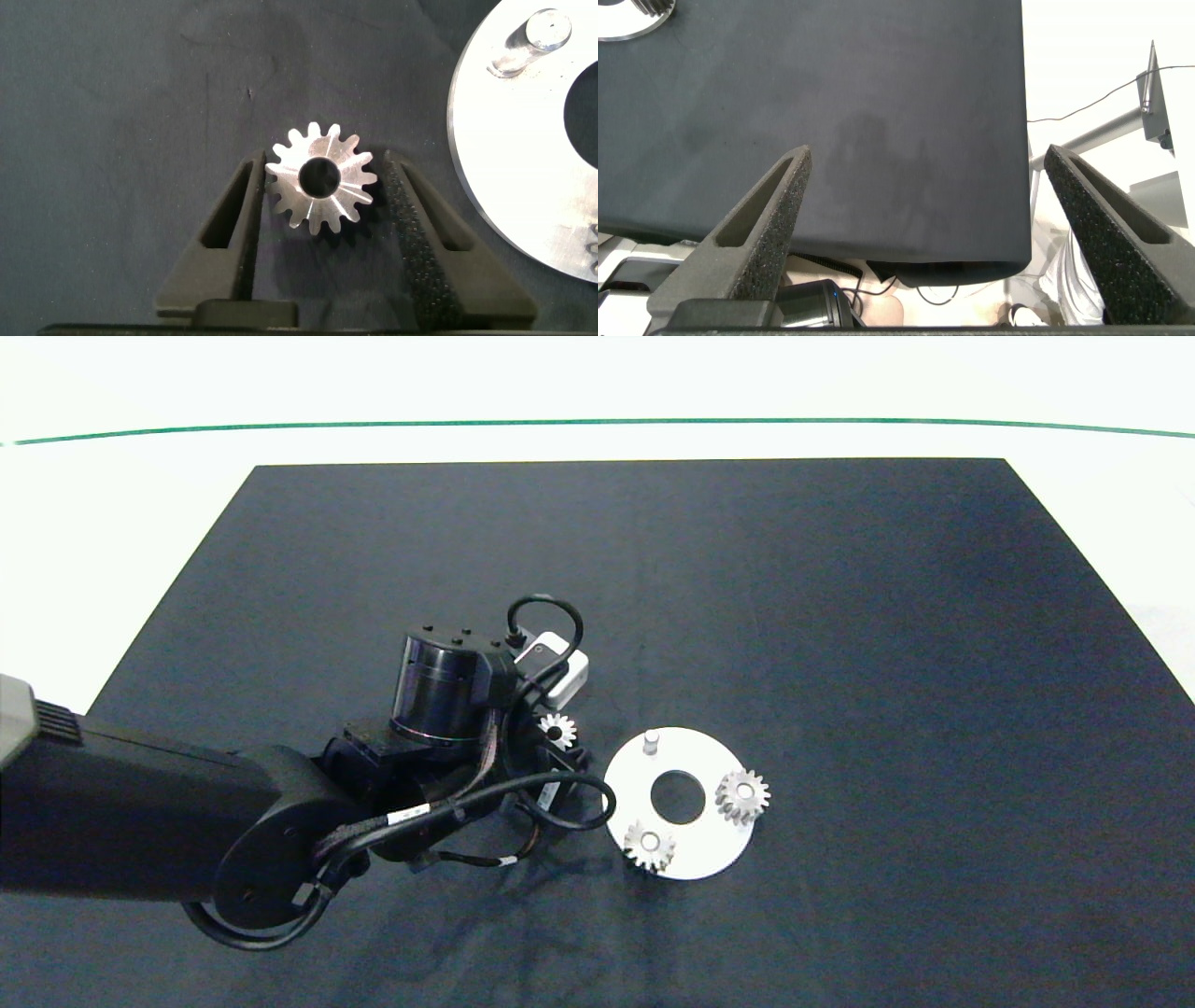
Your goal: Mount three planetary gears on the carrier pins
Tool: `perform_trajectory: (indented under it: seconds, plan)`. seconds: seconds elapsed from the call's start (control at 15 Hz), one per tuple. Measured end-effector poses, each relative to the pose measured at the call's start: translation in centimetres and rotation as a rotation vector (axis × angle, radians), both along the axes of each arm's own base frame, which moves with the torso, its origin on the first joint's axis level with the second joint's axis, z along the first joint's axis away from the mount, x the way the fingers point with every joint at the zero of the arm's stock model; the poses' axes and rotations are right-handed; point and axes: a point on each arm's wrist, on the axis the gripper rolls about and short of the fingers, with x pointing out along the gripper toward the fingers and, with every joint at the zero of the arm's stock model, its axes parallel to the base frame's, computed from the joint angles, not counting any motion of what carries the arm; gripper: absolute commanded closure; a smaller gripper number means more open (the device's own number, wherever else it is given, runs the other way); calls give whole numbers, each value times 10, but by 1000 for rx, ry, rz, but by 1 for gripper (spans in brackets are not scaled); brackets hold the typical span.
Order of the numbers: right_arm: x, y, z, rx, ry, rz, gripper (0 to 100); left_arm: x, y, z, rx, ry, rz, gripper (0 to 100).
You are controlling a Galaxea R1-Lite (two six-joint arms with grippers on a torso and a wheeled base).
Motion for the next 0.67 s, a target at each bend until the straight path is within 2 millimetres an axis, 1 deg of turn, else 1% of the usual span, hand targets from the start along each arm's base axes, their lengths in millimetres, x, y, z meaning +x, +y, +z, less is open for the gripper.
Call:
perform_trajectory:
  seconds: [0.67]
  plan:
    - [-1,0,1,2,-6,1,0,-1,1,-1,3,4,-1,76]
